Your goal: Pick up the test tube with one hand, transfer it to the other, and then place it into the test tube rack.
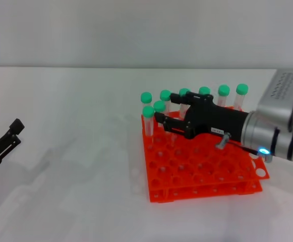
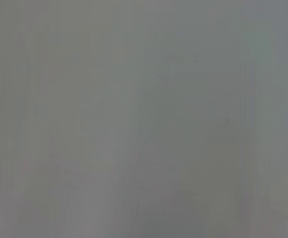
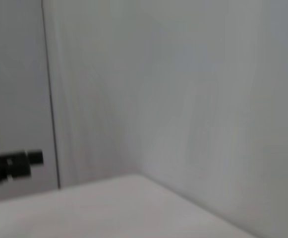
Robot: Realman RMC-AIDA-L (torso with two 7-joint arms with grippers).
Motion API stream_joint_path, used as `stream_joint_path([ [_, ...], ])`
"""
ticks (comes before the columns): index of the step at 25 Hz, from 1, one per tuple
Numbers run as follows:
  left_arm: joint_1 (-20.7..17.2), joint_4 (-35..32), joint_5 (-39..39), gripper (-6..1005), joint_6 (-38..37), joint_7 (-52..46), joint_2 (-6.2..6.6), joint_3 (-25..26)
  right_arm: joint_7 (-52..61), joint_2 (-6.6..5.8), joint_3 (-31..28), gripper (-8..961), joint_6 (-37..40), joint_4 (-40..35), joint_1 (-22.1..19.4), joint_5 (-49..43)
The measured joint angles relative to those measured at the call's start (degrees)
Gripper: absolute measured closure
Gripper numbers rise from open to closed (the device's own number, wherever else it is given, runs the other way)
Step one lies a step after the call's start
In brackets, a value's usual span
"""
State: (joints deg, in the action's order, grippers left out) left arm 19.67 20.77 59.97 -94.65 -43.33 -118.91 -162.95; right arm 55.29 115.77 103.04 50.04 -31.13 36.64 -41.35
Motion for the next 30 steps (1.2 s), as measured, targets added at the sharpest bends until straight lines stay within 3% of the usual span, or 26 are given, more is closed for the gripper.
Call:
stream_joint_path([
  [5, -0.15, 0.22, 0.54, 120, 0.00, 0.00, 0.00, 0.39, 0.20, -0.89, -4.70, 323, 5.92, -3.56, -5.03, -0.43],
  [9, -0.36, 0.24, 2.51, 120, 0.31, 0.19, 0.00, 1.55, -0.13, -1.23, -8.45, 295, 7.89, -5.23, -8.56, -0.81],
  [15, -1.66, -0.17, 10.04, 120, 1.71, 0.22, -0.14, 1.68, -0.90, -1.95, -21.14, 298, 14.79, -5.97, -17.22, -2.93],
  [20, -1.77, -0.30, 14.15, 120, 2.65, 0.31, -0.24, 2.20, -4.57, -1.51, -31.04, 300, 17.93, -4.92, -24.00, -2.94],
  [30, -1.06, -5.81, 16.43, 120, 6.10, 6.15, -0.12, 5.24, -12.51, -1.13, -42.13, 302, 21.81, 6.20, -24.38, -2.37],
])
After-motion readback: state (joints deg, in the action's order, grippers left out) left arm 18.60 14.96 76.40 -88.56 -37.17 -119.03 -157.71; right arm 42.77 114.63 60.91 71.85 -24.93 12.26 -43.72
